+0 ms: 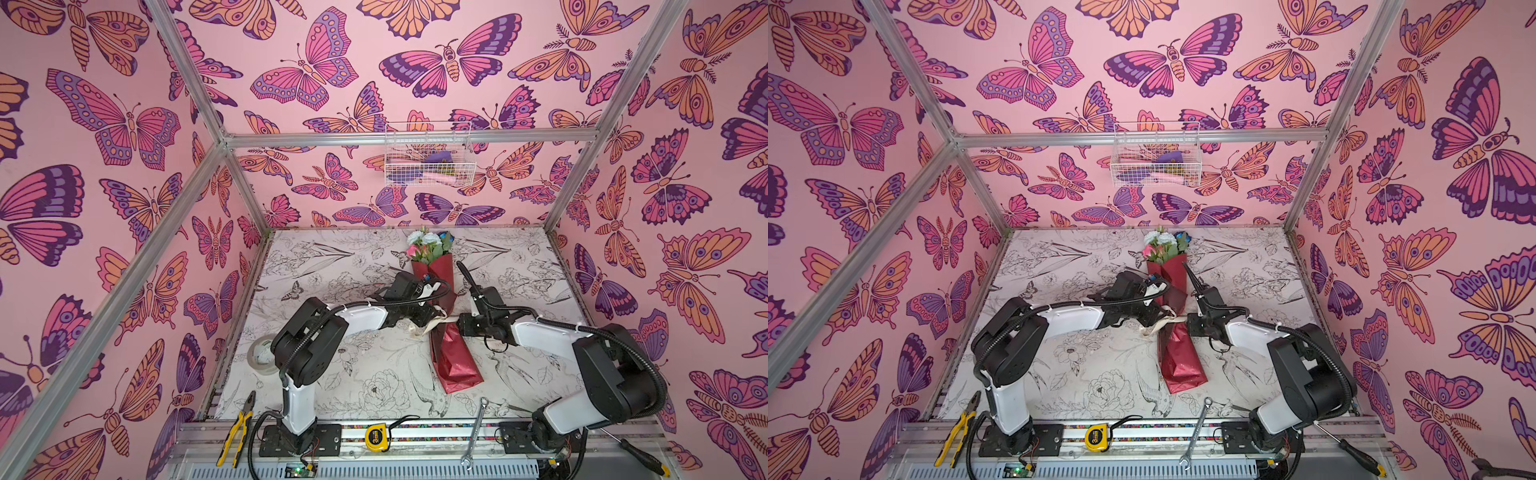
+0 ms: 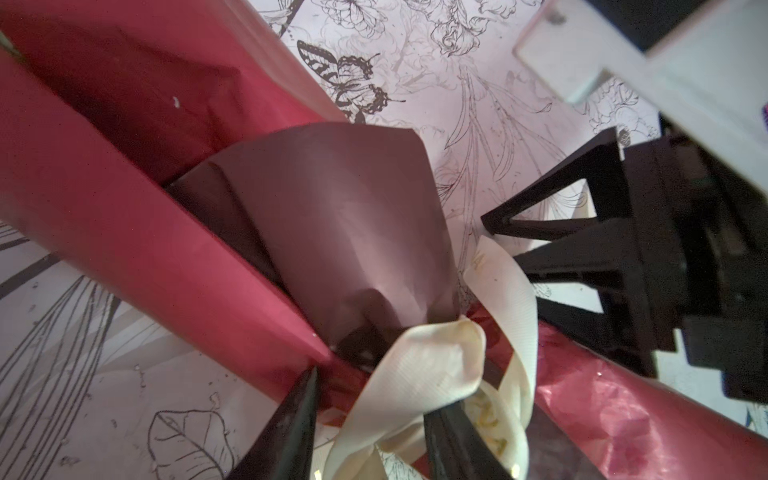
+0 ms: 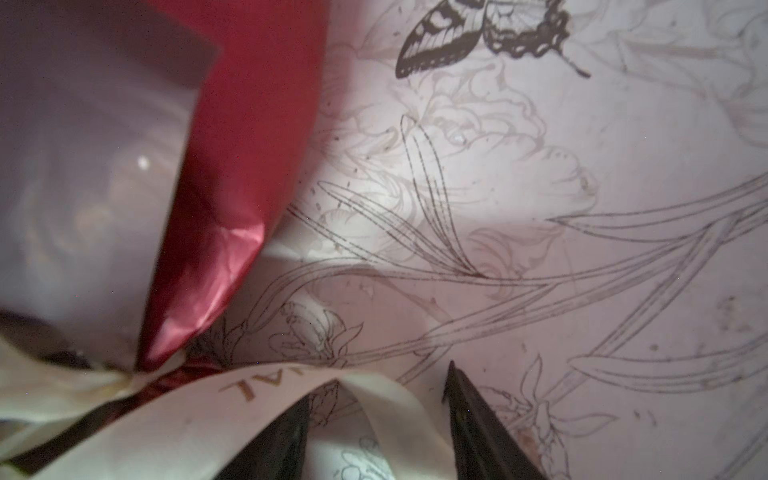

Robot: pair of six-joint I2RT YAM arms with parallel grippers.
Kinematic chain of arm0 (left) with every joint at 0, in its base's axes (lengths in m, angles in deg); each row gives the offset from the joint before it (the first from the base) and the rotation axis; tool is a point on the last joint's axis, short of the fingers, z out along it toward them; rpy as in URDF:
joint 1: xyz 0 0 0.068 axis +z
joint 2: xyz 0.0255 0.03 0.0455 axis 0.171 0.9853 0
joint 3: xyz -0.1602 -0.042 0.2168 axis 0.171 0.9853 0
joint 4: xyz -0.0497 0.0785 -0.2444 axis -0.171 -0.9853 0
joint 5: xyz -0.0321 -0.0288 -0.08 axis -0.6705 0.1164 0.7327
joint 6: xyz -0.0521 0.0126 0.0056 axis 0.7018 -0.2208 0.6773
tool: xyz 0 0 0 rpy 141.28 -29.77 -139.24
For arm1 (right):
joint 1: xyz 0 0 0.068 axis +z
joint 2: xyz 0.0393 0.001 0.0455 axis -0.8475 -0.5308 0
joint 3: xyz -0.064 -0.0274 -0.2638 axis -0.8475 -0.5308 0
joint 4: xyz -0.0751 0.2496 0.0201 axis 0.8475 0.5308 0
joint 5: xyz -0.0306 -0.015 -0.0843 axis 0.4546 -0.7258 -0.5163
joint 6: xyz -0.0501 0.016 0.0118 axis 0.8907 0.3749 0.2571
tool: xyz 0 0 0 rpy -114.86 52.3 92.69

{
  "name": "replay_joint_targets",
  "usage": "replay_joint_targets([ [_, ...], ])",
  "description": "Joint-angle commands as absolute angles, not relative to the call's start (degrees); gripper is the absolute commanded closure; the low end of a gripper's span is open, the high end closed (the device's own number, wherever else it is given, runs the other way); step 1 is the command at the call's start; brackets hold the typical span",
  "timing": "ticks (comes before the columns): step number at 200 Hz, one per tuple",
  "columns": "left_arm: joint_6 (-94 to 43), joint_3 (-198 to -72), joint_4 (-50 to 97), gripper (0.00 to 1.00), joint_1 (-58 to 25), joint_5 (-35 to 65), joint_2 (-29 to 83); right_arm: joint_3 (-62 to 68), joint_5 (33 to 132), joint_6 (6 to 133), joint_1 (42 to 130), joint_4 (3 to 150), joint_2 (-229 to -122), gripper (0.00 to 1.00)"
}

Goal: Tie the bouquet of fake flowers

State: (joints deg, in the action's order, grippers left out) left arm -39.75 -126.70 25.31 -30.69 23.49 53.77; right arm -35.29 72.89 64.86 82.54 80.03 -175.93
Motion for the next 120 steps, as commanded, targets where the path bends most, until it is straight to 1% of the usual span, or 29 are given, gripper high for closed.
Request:
replay_joint_targets([
  [1,-39.5,-127.4,23.8,0.58,-30.7,20.9,54.9,-33.7,70.5,64.8,82.9,80.5,-177.4,0.54],
  [7,-39.5,-127.4,23.8,0.58,-30.7,20.8,54.9,-33.7,70.2,64.6,82.9,80.5,-179.1,0.58],
  [29,-39.4,-127.2,23.8,0.61,-30.7,20.5,54.6,-34.2,69.5,63.5,82.9,80.3,-179.2,0.78],
  [49,-39.7,-127.4,23.9,0.63,-30.7,20.6,54.5,-34.5,69.1,63.1,82.9,80.2,-178.5,0.91],
  [60,-39.7,-127.5,24.1,0.66,-30.7,20.8,54.6,-34.6,69.4,63.0,82.9,80.2,-178.1,0.96],
  [72,-39.7,-127.5,24.4,0.71,-30.7,21.0,54.4,-34.8,69.5,62.8,82.9,80.3,-175.6,1.0],
  [85,-39.6,-127.5,24.8,0.78,-30.7,21.0,54.2,-35.0,70.1,62.6,82.9,80.3,-173.7,1.0],
  [104,-39.4,-127.5,25.4,0.83,-30.7,21.5,53.9,-35.2,71.4,62.0,82.9,80.5,-170.3,1.0],
  [120,-39.2,-127.4,25.9,0.9,-30.7,22.0,53.4,-35.5,72.9,61.2,82.9,80.7,-167.6,1.0],
])
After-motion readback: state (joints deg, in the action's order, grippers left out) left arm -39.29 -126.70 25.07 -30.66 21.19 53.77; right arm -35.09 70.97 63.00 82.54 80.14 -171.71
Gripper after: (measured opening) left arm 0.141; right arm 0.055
